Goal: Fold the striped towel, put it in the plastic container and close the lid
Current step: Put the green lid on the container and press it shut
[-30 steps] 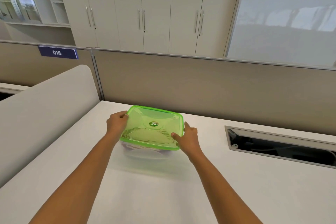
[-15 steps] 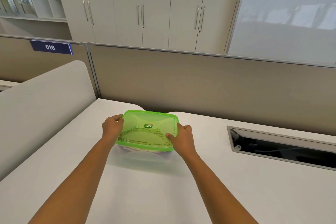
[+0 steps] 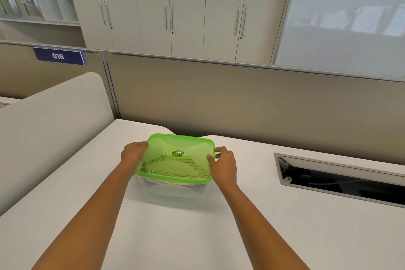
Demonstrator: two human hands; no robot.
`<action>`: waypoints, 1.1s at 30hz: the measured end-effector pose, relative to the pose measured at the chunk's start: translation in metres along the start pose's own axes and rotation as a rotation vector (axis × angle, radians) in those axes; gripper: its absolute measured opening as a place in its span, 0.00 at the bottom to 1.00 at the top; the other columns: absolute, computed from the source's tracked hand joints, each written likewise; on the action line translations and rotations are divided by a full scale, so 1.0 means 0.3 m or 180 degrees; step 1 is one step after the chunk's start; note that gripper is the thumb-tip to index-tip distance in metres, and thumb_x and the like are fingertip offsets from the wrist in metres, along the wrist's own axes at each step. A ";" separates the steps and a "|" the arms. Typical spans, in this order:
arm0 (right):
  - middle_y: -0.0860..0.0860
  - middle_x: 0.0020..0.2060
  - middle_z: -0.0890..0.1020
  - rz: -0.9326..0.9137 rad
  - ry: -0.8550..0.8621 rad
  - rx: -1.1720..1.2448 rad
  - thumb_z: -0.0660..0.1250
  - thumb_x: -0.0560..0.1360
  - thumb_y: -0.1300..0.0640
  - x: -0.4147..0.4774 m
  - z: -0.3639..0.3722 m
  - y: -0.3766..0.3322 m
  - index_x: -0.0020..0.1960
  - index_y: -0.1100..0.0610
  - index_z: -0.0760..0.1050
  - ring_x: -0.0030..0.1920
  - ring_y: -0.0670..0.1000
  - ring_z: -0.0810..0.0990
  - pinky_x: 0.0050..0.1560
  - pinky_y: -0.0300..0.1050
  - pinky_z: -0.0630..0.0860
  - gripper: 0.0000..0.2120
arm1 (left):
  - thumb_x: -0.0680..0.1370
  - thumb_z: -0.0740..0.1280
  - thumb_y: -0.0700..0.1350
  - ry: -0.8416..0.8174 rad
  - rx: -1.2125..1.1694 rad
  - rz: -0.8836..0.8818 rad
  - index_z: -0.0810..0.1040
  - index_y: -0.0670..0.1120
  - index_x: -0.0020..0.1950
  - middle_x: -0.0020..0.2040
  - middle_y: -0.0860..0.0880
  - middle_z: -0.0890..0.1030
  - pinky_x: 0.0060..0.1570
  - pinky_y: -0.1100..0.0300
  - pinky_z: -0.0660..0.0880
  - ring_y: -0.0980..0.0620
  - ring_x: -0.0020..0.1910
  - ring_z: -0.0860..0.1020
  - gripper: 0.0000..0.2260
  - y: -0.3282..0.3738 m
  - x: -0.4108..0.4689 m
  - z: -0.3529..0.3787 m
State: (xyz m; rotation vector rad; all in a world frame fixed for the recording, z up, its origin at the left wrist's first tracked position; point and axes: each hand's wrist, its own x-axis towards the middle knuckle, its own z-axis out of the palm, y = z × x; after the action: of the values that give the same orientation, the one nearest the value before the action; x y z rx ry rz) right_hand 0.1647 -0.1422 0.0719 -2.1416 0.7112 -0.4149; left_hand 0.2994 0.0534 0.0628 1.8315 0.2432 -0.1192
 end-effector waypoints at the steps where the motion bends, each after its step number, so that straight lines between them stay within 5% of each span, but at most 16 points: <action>1: 0.56 0.57 0.77 0.0100 0.0081 0.0103 0.63 0.78 0.56 0.010 0.003 -0.002 0.61 0.58 0.72 0.56 0.55 0.77 0.53 0.45 0.71 0.13 | 0.75 0.65 0.46 -0.0087 -0.0053 -0.0044 0.78 0.43 0.62 0.63 0.40 0.78 0.65 0.49 0.70 0.39 0.62 0.74 0.16 0.006 0.005 -0.002; 7: 0.56 0.54 0.80 0.0608 0.0283 0.0506 0.62 0.77 0.55 0.085 0.025 -0.028 0.54 0.59 0.73 0.55 0.58 0.78 0.48 0.43 0.69 0.09 | 0.75 0.64 0.46 -0.0252 0.0007 -0.0061 0.78 0.44 0.62 0.62 0.40 0.78 0.64 0.45 0.72 0.39 0.61 0.75 0.16 0.026 0.029 0.005; 12: 0.55 0.59 0.78 0.0941 0.0003 0.0849 0.62 0.77 0.53 0.141 0.039 -0.029 0.65 0.56 0.71 0.59 0.56 0.76 0.61 0.49 0.73 0.17 | 0.76 0.62 0.49 -0.0188 0.0262 -0.0066 0.74 0.44 0.64 0.64 0.41 0.76 0.61 0.50 0.71 0.39 0.62 0.73 0.18 0.037 0.042 0.019; 16: 0.56 0.50 0.79 0.1045 -0.0170 0.1077 0.60 0.76 0.56 0.169 0.059 -0.018 0.59 0.59 0.79 0.49 0.55 0.73 0.60 0.51 0.75 0.16 | 0.78 0.61 0.51 -0.0009 0.0422 0.0053 0.75 0.43 0.62 0.64 0.41 0.75 0.62 0.50 0.69 0.39 0.63 0.71 0.18 0.013 0.058 0.041; 23: 0.62 0.59 0.78 0.1070 -0.0207 0.0903 0.53 0.81 0.51 0.180 0.101 -0.001 0.61 0.64 0.76 0.62 0.61 0.73 0.63 0.50 0.72 0.21 | 0.79 0.60 0.54 0.0005 0.0460 -0.0041 0.73 0.38 0.65 0.66 0.37 0.74 0.66 0.46 0.68 0.36 0.65 0.70 0.23 0.000 0.074 0.047; 33: 0.63 0.65 0.68 0.1054 0.0031 0.0796 0.49 0.82 0.51 0.169 0.139 -0.003 0.67 0.62 0.70 0.64 0.64 0.70 0.65 0.53 0.66 0.21 | 0.76 0.64 0.55 -0.0027 0.0324 -0.0259 0.73 0.40 0.66 0.67 0.38 0.73 0.67 0.46 0.68 0.37 0.66 0.70 0.25 0.007 0.092 0.037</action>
State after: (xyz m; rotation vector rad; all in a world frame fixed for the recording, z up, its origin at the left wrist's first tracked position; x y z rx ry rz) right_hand 0.2262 -0.1477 0.0497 -1.7506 0.9484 -0.3170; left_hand 0.3273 0.0451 0.0562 1.9221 0.3106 -0.1991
